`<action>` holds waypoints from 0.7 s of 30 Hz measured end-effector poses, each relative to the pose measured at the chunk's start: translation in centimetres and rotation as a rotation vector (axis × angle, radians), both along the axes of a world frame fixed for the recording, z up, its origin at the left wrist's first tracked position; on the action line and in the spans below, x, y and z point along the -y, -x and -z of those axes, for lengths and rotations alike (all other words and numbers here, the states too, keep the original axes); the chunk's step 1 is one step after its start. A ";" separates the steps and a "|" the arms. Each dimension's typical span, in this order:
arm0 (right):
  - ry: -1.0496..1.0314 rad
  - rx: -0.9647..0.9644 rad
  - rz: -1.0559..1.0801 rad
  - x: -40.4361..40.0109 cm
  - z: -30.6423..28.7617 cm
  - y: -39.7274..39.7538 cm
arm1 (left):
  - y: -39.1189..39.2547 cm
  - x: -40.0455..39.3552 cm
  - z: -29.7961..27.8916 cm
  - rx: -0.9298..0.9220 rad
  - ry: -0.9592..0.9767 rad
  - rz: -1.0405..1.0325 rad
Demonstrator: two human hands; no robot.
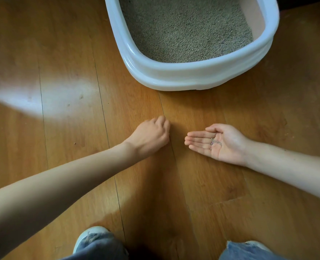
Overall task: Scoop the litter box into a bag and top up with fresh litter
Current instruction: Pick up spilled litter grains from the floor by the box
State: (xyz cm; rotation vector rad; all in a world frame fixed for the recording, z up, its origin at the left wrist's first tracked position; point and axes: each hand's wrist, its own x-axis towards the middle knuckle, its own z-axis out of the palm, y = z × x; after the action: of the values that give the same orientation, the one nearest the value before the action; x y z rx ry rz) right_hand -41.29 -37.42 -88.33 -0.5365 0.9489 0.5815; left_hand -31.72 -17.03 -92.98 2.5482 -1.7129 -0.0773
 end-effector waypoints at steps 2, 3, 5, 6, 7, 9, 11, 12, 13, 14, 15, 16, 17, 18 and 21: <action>-0.006 0.001 0.001 -0.1 -0.1 0.0 | -1.2 0.2 -0.1 -0.028 0.062 -0.091; -0.008 0.000 0.001 -0.1 -0.2 0.0 | -1.6 0.3 -0.1 -0.009 0.074 -0.100; -0.006 -0.006 -0.005 -0.1 -0.2 0.1 | -2.2 0.5 0.1 0.018 0.065 -0.085; -0.004 -0.010 -0.009 -0.1 -0.2 0.1 | -2.4 0.7 0.2 0.035 0.029 -0.065; -0.003 -0.012 -0.011 -0.2 -0.1 0.1 | -2.5 0.7 0.3 0.059 -0.018 -0.042; -0.003 -0.015 -0.012 -0.2 -0.1 0.1 | -2.8 0.9 0.4 0.113 -0.088 -0.009; -0.003 -0.018 -0.008 -0.2 0.0 0.1 | -2.8 1.2 0.1 0.154 -0.101 0.020; -0.002 -0.022 -0.006 -0.2 0.0 0.1 | -2.7 1.4 -0.1 0.173 -0.113 0.042; -0.001 -0.027 -0.005 -0.2 0.0 0.1 | -2.6 1.6 -0.1 0.200 -0.136 0.066; -0.001 -0.032 -0.004 -0.2 -0.1 0.1 | -2.4 1.8 -0.2 0.220 -0.170 0.074; 0.001 -0.034 -0.005 -0.2 -0.1 0.1 | -2.4 2.0 -0.1 0.238 -0.189 0.070; 0.002 -0.034 -0.007 -0.3 -0.1 0.0 | -2.7 2.1 -0.2 0.244 -0.182 0.058; 0.003 -0.033 -0.007 -0.3 0.0 0.0 | -3.1 2.0 -0.1 0.244 -0.154 0.043; 0.005 -0.031 -0.009 -0.4 0.0 0.0 | -3.6 1.9 0.0 0.242 -0.116 0.026; 0.015 -0.029 -0.017 -0.3 -0.1 0.0 | -4.5 1.3 0.1 0.203 -0.053 -0.021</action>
State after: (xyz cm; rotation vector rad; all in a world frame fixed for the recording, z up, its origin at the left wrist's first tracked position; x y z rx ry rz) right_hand -41.24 -37.12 -88.27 -0.5514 0.9779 0.5991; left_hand -27.19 -18.31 -93.12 2.6947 -1.7724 0.1440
